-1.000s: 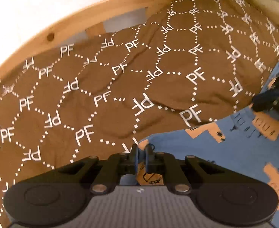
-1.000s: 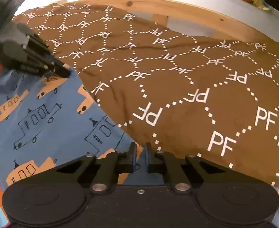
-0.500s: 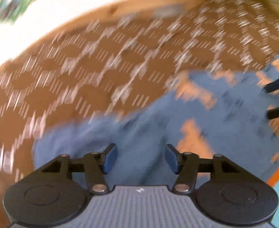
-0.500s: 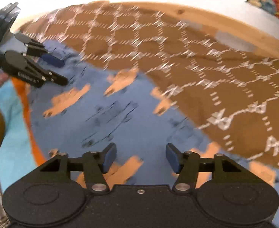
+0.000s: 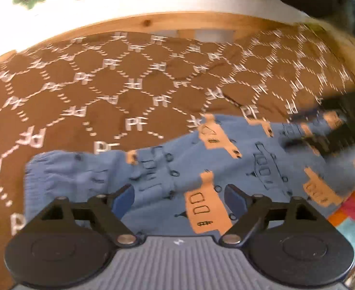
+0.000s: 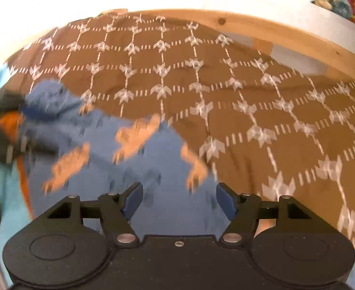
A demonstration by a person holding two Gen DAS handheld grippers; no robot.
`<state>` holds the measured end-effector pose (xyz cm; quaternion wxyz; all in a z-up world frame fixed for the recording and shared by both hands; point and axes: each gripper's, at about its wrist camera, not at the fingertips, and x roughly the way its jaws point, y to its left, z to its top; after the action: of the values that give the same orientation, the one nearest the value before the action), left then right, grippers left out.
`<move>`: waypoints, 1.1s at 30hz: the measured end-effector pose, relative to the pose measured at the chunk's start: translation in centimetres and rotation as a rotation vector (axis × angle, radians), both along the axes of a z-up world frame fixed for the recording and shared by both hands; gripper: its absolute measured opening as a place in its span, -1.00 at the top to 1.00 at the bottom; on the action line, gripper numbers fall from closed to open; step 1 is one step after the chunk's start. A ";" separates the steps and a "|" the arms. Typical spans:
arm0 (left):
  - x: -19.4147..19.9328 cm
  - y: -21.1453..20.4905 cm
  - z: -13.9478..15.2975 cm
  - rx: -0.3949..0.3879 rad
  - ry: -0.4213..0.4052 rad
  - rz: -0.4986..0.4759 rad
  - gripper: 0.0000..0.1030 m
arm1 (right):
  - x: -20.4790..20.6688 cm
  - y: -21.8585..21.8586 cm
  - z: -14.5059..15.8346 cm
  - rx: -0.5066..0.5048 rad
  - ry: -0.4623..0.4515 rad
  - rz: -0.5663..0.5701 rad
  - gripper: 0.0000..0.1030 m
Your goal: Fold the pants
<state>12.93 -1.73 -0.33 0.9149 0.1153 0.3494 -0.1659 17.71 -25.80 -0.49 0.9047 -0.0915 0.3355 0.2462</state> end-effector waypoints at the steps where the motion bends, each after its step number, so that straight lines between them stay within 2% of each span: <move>1: 0.2 -0.2 -0.6 0.012 0.032 -0.020 -0.66 | 1.4 0.6 0.3 0.015 0.001 0.006 -0.35; 4: -0.3 0.0 -2.1 -0.003 0.100 -0.064 -0.66 | 5.7 2.3 0.4 0.087 0.057 0.016 -0.35; 7: -1.2 -0.3 -2.6 0.019 0.107 -0.132 -0.66 | 8.9 4.3 -0.1 0.126 0.128 0.022 -0.28; 8: -1.2 -0.4 -2.8 0.013 0.122 -0.148 -0.66 | 9.7 5.0 -0.6 0.114 0.168 0.029 0.08; 9: -1.1 -0.4 -2.9 0.006 0.142 -0.159 -0.68 | 10.1 5.8 -1.0 0.081 0.180 0.034 0.32; 10: -1.1 -0.4 -3.1 0.004 0.156 -0.174 -0.72 | 10.0 6.5 -1.1 0.030 0.151 0.042 0.71; 12: -1.6 -0.5 -3.2 0.021 0.164 -0.211 -0.72 | 9.8 7.2 -1.1 -0.038 0.090 0.061 0.75; 15: -2.3 -0.6 -3.4 0.055 0.178 -0.261 -0.77 | 10.1 6.8 -1.2 -0.059 0.062 -0.006 0.85; 17: -2.6 -0.6 -3.0 0.065 0.190 -0.278 -0.77 | 9.6 6.3 -0.9 -0.091 0.009 -0.062 0.78; 19: -3.0 0.1 -2.2 0.047 0.192 -0.278 -0.75 | 8.5 5.8 -0.1 -0.067 -0.042 -0.072 0.55; 22: -3.0 1.7 0.1 -0.030 0.075 -0.253 -0.76 | 6.6 5.7 0.6 0.052 -0.010 0.002 0.25; 24: -2.8 3.0 1.6 -0.089 -0.039 -0.178 -0.76 | 5.3 6.5 0.2 0.060 0.006 0.056 0.16; 25: -2.4 3.5 2.0 -0.117 -0.066 -0.135 -0.76 | 4.4 6.9 -0.2 0.045 0.004 0.076 0.12; 27: -0.9 4.9 2.0 -0.161 -0.073 -0.035 -0.76 | 2.8 7.6 -1.5 -0.019 0.009 0.099 0.03; 29: 0.9 5.8 1.1 -0.102 -0.062 0.090 -0.75 | 0.7 8.0 -3.2 -0.119 -0.007 0.089 -0.02; 30: 1.8 6.3 0.5 -0.059 -0.058 0.146 -0.60 | -0.6 8.0 -3.6 -0.152 -0.029 0.082 -0.03; 31: 2.6 6.9 0.1 -0.051 -0.051 0.165 -0.49 | -1.9 7.7 -3.7 -0.158 -0.029 0.069 -0.04; 33: 3.0 7.6 0.3 -0.100 -0.043 0.173 -0.51 | -3.8 6.7 -3.7 -0.129 0.025 0.046 -0.04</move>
<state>15.98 5.91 -0.04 0.9377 0.0423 0.3298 -0.1009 13.93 -19.12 -4.24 0.8867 -0.1543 0.3598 0.2459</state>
